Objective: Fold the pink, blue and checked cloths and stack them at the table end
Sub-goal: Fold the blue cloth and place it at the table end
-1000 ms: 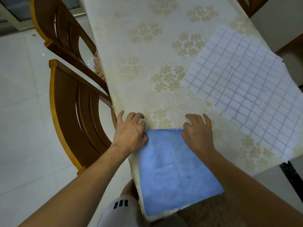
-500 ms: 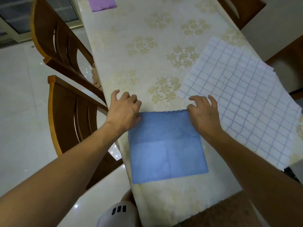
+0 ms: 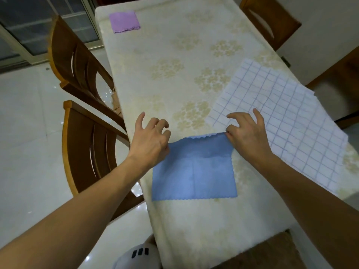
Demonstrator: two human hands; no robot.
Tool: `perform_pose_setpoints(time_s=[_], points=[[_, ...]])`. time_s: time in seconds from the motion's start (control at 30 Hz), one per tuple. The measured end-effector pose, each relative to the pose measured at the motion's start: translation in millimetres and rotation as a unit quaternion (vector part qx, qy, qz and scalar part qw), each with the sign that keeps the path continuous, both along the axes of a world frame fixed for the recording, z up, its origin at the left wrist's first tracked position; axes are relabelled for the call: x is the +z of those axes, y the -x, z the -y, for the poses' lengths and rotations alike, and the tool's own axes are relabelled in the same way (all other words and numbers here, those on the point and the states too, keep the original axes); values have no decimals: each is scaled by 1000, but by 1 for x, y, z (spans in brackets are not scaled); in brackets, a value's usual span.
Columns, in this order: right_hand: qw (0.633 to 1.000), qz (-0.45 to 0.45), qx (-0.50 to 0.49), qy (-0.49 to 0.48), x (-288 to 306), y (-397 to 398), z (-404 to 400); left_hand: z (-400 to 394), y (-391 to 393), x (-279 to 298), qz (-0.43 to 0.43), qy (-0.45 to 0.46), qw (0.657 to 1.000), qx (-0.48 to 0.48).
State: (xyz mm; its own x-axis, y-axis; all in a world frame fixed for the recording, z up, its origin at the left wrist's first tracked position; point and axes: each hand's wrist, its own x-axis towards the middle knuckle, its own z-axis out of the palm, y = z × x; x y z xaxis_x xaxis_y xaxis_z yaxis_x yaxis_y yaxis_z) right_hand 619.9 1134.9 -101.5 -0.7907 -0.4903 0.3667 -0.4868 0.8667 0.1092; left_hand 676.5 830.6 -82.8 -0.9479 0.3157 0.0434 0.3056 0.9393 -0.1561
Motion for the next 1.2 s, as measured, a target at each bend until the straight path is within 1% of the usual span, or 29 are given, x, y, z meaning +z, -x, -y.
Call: perform_pose_setpoints(time_s=[0.13, 0.23, 0.33, 0.4, 0.47, 0.53, 0.67, 0.83, 1.07, 1.2], points=[[1000, 16, 23, 7, -7, -33, -16, -15, -35, -9, 18, 5, 1000, -12], [999, 46, 22, 14, -21, -56, -27, -24, -61, -18, 22, -2, 1000, -22], [994, 108, -3, 10, -37, -73, -26, -31, -82, -27, 28, -12, 999, -21], [988, 152, -11, -10, -50, -83, -21, -34, -93, -33, 21, -24, 999, -22], [985, 170, -15, -22, -66, -95, -19, -36, -104, -40, 15, -27, 999, -27], [987, 163, -10, -13, -83, -106, -21, -35, -113, -49, 24, -24, 999, -30], [993, 115, -4, 4, -104, -116, -28, -34, -127, -68, 63, -1, 998, -24], [997, 73, 10, 18, -110, -113, -28, -35, -135, -79, 73, -10, 997, -23], [997, 74, 31, 14, -114, -107, -13, -31, -131, -87, 76, -23, 997, -9], [998, 40, 55, 12, -116, -104, -6, -30, -125, -87, 80, -24, 996, -6]])
